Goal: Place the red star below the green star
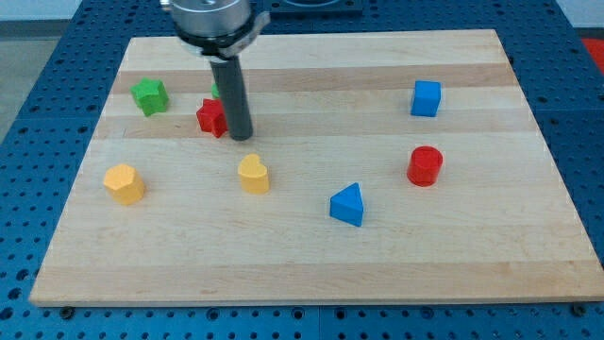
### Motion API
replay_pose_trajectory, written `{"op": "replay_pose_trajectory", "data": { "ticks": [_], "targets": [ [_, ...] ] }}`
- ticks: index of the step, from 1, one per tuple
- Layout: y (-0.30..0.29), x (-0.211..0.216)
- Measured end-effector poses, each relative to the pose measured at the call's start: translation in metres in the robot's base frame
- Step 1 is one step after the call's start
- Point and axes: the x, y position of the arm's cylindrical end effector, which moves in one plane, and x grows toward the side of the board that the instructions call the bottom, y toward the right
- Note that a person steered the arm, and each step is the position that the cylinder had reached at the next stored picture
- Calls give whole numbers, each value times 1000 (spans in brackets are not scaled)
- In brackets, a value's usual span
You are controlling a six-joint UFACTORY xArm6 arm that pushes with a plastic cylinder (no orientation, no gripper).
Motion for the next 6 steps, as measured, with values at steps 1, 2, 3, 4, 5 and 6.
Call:
{"op": "replay_pose_trajectory", "data": {
  "ticks": [1,2,3,4,5,6],
  "targets": [
    [8,-9],
    [-14,-22],
    [-66,-23],
    [-112,-23],
    [-109,-14],
    [-32,6]
  ]
}}
